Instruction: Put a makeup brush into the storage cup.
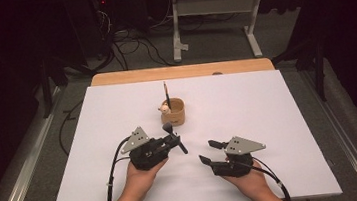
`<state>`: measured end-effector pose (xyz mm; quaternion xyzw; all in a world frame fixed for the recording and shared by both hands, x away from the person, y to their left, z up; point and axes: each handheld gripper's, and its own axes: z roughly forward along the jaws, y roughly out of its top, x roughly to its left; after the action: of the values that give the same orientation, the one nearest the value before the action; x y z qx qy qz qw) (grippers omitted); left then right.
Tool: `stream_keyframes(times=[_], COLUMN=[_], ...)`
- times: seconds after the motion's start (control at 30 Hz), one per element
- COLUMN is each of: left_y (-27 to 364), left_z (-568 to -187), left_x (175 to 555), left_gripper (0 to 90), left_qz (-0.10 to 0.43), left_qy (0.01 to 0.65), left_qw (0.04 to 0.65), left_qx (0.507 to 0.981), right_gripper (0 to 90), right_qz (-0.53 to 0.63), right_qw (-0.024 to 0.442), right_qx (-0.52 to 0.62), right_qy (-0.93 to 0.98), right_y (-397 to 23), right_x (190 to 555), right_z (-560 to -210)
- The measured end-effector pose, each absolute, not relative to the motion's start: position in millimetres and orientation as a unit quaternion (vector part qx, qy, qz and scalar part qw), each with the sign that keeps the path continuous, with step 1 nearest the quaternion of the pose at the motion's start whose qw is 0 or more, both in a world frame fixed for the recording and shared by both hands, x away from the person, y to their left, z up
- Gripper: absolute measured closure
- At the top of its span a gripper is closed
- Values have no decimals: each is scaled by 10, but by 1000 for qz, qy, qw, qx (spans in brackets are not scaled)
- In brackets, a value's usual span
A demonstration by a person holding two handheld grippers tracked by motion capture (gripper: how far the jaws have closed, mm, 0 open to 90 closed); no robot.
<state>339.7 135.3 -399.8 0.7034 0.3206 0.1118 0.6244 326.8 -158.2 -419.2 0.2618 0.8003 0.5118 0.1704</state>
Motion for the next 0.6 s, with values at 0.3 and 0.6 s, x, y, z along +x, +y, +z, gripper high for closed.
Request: stream_keyframes(times=[0.3, 0.6], left_y=[1410, 1478], left_z=[-3995, -3982], left_x=[3420, 3440], left_gripper=[779, 778], left_qz=[123, 133], left_qy=[328, 339], left_qw=[618, 613], left_qx=[704, 701], right_gripper=[293, 191], right_qz=[513, 515], right_qw=[168, 175], right_qx=[286, 303], right_qy=[791, 783], right_y=[-1686, -1775], right_x=[3313, 3358], right_z=[-4189, -4180])
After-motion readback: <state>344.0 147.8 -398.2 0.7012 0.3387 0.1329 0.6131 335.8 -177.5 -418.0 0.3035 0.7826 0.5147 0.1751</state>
